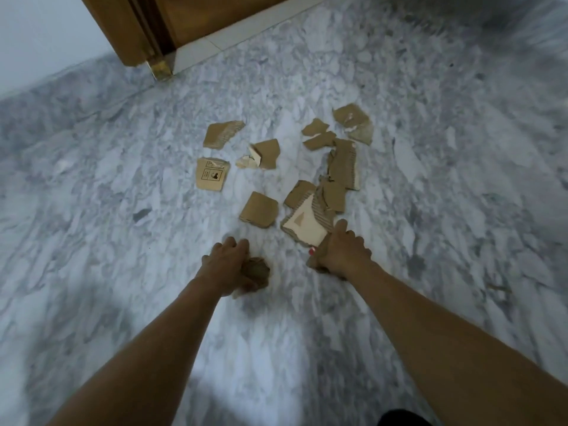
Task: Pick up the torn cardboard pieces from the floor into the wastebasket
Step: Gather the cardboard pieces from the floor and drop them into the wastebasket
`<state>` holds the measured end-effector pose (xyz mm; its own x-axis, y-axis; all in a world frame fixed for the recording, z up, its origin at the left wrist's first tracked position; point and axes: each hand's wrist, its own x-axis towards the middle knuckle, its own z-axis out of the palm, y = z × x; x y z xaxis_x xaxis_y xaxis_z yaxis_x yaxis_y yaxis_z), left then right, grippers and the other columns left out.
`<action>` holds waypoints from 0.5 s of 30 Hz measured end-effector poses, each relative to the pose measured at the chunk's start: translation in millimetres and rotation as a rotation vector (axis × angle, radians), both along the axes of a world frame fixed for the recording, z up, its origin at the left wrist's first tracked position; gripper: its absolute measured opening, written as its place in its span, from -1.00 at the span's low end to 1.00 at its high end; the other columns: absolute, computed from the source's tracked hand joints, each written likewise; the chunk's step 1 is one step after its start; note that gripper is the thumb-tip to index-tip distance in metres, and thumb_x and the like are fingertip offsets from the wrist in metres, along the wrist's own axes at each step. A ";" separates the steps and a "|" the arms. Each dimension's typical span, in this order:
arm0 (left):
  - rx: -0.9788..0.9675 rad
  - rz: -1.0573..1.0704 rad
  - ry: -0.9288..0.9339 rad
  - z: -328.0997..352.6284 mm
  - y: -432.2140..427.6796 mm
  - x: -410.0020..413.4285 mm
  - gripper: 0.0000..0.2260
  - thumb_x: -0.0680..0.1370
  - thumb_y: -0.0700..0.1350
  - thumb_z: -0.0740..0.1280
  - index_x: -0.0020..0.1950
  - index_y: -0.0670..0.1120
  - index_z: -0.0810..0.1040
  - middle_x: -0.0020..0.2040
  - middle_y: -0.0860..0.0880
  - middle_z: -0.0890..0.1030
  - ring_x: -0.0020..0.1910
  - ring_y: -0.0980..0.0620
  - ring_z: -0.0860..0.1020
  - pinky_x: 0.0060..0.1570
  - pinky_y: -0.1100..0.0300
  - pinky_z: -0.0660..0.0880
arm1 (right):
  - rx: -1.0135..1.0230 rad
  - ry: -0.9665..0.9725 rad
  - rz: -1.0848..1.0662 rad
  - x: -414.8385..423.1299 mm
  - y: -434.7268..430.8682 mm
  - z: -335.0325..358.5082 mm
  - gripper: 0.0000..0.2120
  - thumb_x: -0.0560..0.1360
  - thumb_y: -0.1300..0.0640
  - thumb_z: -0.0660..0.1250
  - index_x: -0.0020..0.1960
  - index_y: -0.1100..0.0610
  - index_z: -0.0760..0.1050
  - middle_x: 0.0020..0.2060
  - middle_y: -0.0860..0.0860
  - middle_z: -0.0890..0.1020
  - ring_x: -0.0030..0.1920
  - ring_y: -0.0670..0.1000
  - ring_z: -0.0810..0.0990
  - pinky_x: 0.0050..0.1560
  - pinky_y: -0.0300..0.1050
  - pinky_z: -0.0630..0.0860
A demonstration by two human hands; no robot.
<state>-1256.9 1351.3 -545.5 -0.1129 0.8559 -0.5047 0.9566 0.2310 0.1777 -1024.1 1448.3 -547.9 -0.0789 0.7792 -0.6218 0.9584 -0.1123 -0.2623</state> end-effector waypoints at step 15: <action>-0.157 -0.009 -0.003 89.8 74.1 -4.1 -0.62 0.51 0.09 0.41 0.19 -0.14 0.55 0.12 -0.13 0.58 0.07 -0.12 0.58 0.01 0.13 0.48 | -0.225 0.097 0.346 22.0 66.6 100.0 -0.42 0.51 -0.10 0.45 0.37 0.21 0.44 0.21 0.17 0.54 0.13 0.17 0.56 0.01 -0.03 0.53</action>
